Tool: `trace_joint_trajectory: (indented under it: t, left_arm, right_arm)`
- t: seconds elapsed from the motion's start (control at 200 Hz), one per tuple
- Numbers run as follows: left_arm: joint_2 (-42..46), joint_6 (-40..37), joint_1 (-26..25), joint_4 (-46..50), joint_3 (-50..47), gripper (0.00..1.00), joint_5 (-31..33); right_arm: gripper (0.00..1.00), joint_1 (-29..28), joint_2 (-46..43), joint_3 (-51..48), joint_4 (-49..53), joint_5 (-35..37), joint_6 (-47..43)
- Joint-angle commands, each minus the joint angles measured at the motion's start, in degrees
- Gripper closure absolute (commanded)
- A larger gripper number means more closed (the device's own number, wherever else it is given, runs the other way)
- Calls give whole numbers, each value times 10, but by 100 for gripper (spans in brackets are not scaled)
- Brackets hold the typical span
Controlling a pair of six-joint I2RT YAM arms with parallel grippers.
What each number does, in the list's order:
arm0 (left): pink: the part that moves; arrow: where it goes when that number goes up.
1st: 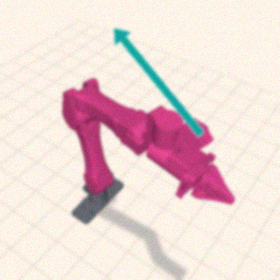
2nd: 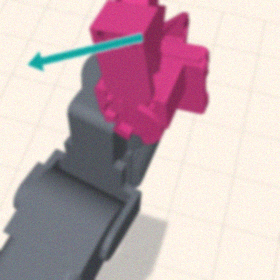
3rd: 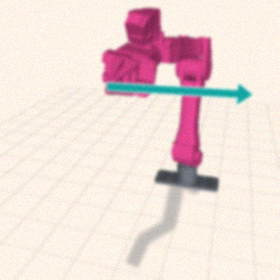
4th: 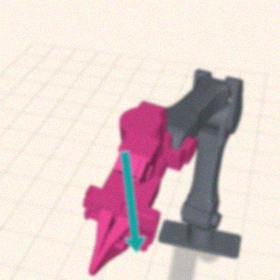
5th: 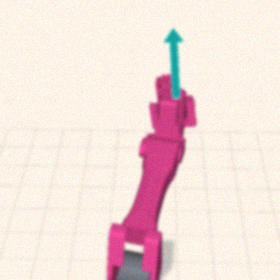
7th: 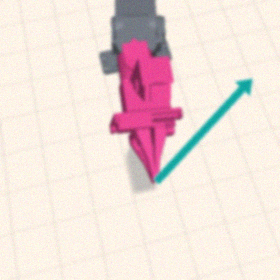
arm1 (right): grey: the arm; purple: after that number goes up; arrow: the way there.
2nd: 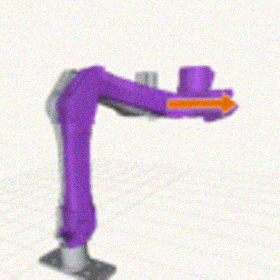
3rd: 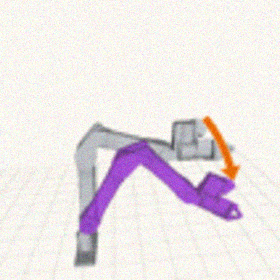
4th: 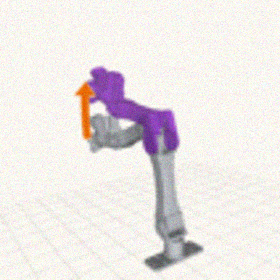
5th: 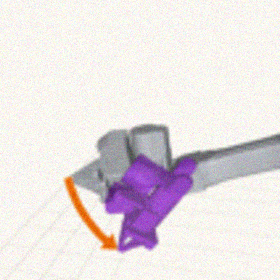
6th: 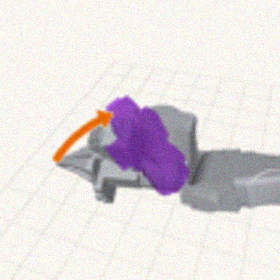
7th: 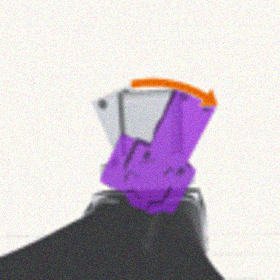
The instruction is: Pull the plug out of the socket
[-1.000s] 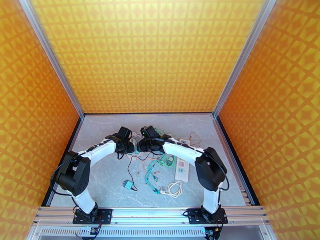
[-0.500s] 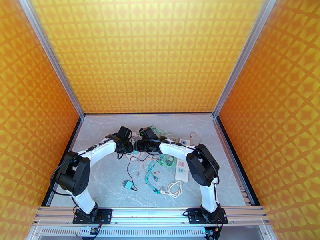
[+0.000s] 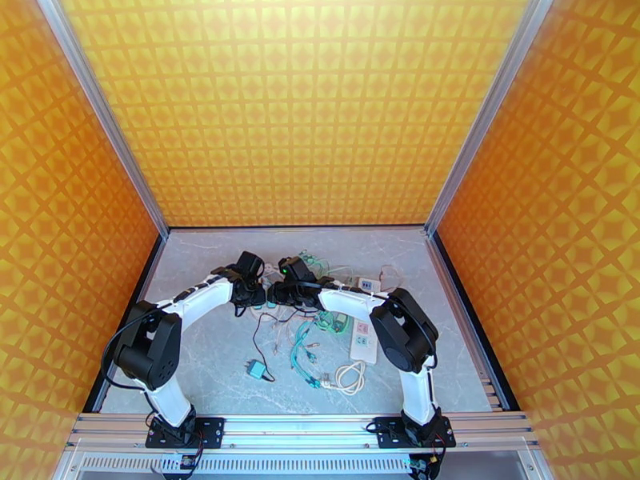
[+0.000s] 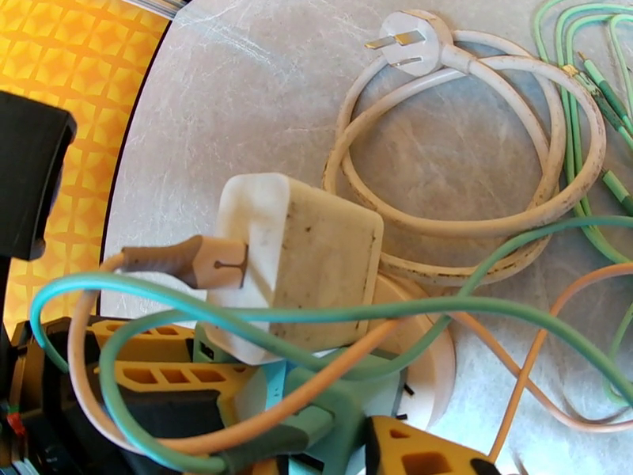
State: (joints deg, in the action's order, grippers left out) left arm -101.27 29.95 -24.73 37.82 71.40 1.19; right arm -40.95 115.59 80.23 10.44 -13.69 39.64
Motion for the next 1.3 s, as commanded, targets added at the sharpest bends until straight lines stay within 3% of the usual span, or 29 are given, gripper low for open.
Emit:
trace_joint_trajectory:
  t: [0.0, 0.4, 0.54, 0.815, 1.075, 1.295]
  left_arm:
    - [-3, -2, -11, 27, 28, 84, -8]
    - [-46, -12, -90, 46, 47, 87, 54]
    - [-47, 0, -91, 48, 49, 90, 54]
    - [-9, 13, -43, 44, 41, 92, 22]
    - [39, 37, 42, -12, -20, 91, -92]
    - [34, 13, 42, 1, -15, 90, -93]
  right_arm:
    - [71, 5, 34, -25, 95, 44, -20]
    - [73, -5, 61, 5, 124, 27, -27]
    - [74, -6, 64, 9, 130, 28, -28]
    - [75, -6, 65, 8, 141, 32, -32]
    - [75, -6, 64, -10, 112, 11, -25]
    - [79, -3, 61, -31, 56, -34, -10]
